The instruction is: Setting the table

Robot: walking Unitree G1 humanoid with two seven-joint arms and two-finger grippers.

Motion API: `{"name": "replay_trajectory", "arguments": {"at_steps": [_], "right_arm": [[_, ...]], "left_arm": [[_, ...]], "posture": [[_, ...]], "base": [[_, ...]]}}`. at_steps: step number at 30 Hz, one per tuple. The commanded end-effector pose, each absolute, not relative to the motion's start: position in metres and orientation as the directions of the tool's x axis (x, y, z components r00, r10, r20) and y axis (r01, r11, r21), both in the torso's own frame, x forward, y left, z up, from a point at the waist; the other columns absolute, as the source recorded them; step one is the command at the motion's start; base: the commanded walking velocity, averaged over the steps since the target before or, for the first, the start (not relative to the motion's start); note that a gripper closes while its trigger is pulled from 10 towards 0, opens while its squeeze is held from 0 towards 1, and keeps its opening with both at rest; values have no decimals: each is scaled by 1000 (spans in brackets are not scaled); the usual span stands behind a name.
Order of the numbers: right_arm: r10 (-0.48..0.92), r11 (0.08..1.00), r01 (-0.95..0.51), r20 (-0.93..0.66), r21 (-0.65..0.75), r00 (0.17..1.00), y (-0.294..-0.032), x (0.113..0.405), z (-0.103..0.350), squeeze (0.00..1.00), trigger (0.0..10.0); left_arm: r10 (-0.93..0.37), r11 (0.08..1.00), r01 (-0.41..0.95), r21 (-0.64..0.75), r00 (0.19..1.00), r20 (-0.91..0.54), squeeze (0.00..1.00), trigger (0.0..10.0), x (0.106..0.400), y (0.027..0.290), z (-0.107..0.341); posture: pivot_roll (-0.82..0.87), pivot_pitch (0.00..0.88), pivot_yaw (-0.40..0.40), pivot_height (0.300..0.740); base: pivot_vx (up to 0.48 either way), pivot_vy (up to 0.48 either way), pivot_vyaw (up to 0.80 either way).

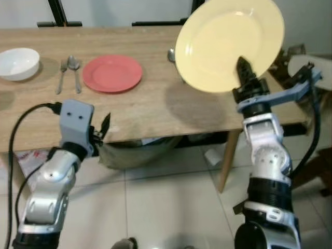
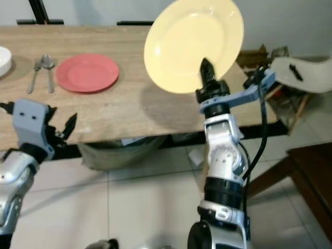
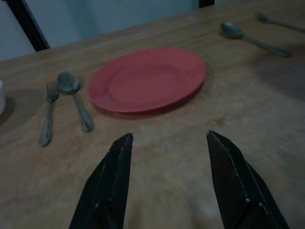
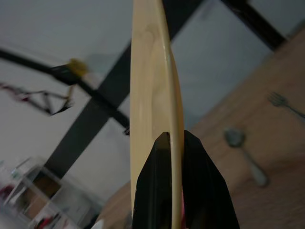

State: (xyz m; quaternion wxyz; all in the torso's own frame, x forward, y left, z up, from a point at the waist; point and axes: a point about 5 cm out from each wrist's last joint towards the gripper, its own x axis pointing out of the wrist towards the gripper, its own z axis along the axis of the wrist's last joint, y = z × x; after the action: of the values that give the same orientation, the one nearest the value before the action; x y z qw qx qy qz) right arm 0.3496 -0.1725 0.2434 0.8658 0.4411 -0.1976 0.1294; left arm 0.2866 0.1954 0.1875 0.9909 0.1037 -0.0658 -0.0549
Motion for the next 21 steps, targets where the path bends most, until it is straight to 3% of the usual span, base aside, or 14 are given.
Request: {"name": "replay_trajectory", "arguments": {"at_steps": [1,6,14,18,21], "right_arm": [[-47,553,-343,440,759,897,-193,348,239,0,10000],[-117,540,-294,416,789,902,-208,348,235,0,10000],[-149,560,-247,390,791,909,-221,346,229,0,10000],[-140,578,-233,376,782,916,-221,346,225,0,10000],[-127,599,-228,372,768,919,-220,347,223,0,10000]], "left_arm": [[-144,970,119,210,984,107,0,10000,286,191,184],[-145,970,120,213,984,107,0,10000,286,192,184],[-153,968,128,218,983,105,0,10000,287,192,184],[-160,967,137,217,983,94,0,10000,287,191,183],[-173,965,151,216,981,86,0,10000,287,189,182]], "posture": [[6,42,27,740],[6,42,27,740],[1,43,29,740],[1,43,29,740],[2,43,30,740]], "base": [[480,0,0],[480,0,0],[480,0,-750],[480,0,0],[0,0,0]]}}
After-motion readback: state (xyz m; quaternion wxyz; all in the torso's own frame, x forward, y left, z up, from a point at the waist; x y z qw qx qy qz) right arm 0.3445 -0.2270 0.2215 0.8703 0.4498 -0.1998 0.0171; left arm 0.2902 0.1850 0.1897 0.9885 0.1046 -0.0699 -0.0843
